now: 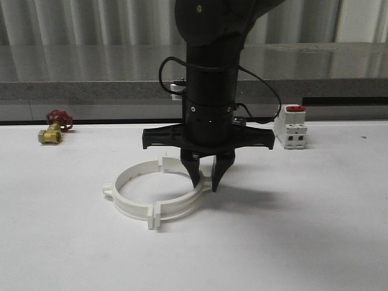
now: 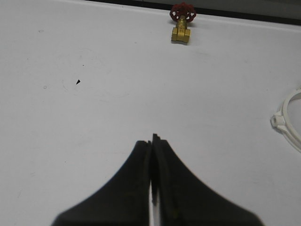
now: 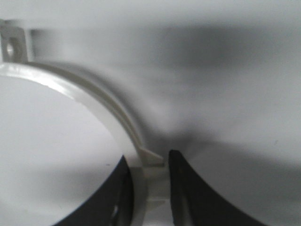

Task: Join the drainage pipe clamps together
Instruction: 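Press the halves together into a ring, open right gripper, withdraw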

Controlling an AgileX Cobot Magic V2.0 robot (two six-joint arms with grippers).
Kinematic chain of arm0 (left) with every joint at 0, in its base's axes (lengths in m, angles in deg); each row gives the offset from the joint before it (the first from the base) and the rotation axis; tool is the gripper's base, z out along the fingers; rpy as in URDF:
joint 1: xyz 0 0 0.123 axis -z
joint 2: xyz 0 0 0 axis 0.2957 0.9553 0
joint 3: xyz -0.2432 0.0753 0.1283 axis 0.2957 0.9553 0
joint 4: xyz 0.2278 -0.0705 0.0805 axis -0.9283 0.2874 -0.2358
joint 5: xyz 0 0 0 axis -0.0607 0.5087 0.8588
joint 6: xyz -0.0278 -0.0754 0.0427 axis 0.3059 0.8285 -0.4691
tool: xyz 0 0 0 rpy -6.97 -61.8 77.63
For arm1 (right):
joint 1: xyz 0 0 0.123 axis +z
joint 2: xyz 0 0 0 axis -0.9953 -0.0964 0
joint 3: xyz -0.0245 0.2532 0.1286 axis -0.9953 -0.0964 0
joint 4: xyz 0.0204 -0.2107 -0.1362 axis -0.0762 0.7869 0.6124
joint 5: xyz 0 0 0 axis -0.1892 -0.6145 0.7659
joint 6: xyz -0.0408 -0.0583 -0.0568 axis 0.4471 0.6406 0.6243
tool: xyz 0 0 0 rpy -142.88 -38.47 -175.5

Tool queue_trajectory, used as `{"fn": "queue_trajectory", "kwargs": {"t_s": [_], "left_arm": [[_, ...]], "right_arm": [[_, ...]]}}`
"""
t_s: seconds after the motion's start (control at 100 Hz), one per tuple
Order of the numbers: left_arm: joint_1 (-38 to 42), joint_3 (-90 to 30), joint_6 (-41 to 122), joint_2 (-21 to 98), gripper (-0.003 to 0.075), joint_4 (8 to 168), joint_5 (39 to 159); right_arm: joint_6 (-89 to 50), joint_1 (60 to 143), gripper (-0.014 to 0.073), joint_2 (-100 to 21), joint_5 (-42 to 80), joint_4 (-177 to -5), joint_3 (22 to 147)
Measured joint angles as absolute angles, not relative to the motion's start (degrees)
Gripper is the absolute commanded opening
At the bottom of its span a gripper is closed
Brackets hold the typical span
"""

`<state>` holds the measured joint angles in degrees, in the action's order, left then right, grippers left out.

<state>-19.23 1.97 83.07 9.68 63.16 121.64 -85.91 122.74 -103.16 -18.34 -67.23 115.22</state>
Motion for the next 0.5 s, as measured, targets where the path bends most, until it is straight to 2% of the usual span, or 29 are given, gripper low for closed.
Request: {"fn": "queue_trajectory", "kwargs": {"t_s": [0.35,0.42,0.5], "left_arm": [[-19.2,2.0,83.1,9.7,-0.0021,63.2,121.6],[-19.2,2.0,83.1,9.7,-0.0021,63.2,121.6],[-19.2,2.0,83.1,9.7,-0.0021,63.2,121.6]], "right_arm": [[-85.9,122.7,-0.0008,-103.6,-18.0,-67.8,115.2],[-85.9,122.7,0.0034,-103.9,-18.0,-68.4,115.3],[-86.0,122.7,0.0155,-103.9,-17.8,-68.9,115.4]]}}
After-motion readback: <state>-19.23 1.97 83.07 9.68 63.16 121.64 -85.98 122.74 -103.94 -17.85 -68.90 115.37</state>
